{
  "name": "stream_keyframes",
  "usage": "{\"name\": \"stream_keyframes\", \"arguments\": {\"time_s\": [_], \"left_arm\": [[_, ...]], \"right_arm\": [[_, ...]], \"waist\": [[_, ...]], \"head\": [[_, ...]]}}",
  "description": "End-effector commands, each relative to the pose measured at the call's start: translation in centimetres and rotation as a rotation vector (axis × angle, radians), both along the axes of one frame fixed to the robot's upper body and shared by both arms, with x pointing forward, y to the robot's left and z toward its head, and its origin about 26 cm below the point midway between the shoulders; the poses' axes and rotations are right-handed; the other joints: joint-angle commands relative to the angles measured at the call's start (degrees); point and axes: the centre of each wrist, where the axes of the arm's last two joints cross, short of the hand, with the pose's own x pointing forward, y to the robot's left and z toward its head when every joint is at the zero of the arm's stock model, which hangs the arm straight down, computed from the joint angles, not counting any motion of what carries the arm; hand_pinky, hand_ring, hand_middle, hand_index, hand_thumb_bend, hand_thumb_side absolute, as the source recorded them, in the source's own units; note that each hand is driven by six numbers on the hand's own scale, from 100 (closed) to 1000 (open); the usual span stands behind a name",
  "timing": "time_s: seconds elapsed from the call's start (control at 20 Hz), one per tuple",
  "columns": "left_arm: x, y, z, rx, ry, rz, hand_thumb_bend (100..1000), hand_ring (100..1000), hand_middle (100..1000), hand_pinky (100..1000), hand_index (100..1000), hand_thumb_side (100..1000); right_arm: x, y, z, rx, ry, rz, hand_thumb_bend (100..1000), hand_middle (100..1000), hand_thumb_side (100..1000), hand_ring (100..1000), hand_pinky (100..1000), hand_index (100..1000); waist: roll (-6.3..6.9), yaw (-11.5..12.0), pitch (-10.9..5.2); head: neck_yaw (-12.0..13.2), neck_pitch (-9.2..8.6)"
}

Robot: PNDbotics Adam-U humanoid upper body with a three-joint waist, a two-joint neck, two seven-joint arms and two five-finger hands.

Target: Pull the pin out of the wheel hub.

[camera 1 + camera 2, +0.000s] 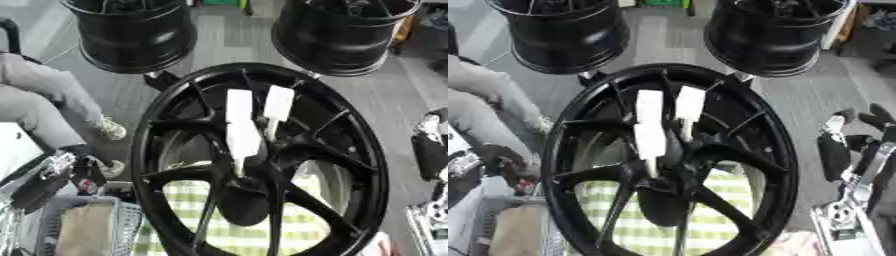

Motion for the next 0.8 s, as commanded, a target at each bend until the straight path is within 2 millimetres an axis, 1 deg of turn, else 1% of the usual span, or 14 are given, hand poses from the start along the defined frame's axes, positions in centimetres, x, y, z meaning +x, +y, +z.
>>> {"name": "stream_keyframes", "arguments": {"time_s": [0.05, 0.4, 0.8], "left_arm": [[0.2, -0.2, 0.65, -0.003, -0.027, -0.01, 100, 464, 601, 593, 705, 911], [0.18, -0.23, 0.57, -0.005, -0.025, -0.01, 100, 465, 601, 593, 705, 911], [0.19, -0.25, 0.59, -0.004, -0.025, -0.011, 100, 465, 602, 593, 705, 912]], "right_arm": [[0.33, 0.21, -0.05, 0.005, -0.009, 0.024, 100, 665, 365, 409, 488, 803], [0.4, 0.24, -0.58, 0.013, 0.012, 0.025, 100, 663, 372, 408, 488, 797], [0.38, -0.02, -0.99, 0.025, 0.032, 0.007, 100, 662, 380, 407, 487, 796]], "waist": [[0.22, -0.08, -0.51], [0.39, -0.48, -0.53], [0.25, -0.43, -0.51]], "head": [[-0.03, -0.15], [-0.26, -0.15], [-0.38, -0.15]]}}
